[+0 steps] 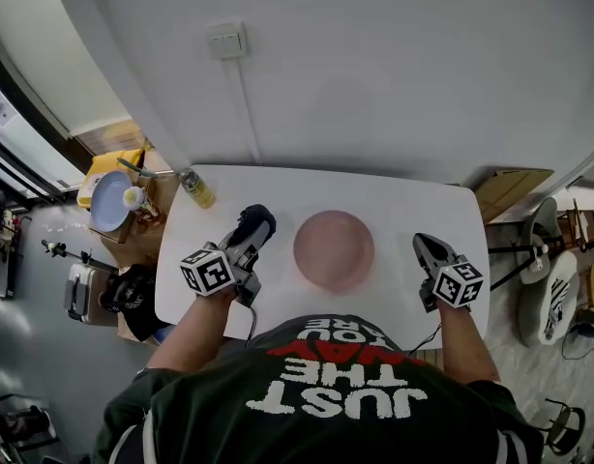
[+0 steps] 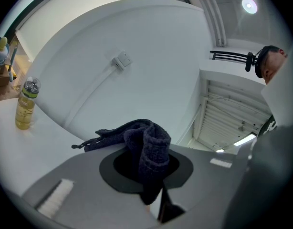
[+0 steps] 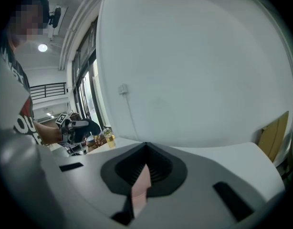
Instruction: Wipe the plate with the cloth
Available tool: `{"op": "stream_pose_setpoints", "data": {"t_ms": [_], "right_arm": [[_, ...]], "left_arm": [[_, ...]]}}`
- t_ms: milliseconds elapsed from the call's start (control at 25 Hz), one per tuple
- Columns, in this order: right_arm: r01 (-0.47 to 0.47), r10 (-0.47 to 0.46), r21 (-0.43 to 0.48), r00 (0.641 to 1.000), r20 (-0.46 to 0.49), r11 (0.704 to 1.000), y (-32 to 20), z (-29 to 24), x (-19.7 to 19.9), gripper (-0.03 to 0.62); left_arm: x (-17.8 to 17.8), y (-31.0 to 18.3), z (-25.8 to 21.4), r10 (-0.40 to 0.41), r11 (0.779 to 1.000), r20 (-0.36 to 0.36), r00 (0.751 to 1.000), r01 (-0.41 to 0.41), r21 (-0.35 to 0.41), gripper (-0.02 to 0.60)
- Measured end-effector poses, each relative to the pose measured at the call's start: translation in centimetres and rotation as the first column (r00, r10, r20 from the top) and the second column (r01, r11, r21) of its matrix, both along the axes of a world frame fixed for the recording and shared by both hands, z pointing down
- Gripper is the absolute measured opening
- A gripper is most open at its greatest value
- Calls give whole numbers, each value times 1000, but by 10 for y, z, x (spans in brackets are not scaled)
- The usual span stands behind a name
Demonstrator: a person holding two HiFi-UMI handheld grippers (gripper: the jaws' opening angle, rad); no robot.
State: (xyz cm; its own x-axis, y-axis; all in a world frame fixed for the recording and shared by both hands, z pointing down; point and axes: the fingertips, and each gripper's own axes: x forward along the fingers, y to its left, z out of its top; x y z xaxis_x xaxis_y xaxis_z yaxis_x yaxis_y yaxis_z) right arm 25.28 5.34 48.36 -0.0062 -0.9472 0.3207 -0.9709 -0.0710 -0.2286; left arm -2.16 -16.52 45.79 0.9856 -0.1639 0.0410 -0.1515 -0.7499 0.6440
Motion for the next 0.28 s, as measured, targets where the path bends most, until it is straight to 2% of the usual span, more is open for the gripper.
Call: {"op": "stream_pose_setpoints", "data": {"t_ms": [280], "right_arm": [[10,-10,10,1000,2,1000,-1,0,-1,3]], "left_arm": [[0,0,0,-4,1000,-7,1000,4,-6,48]]}}
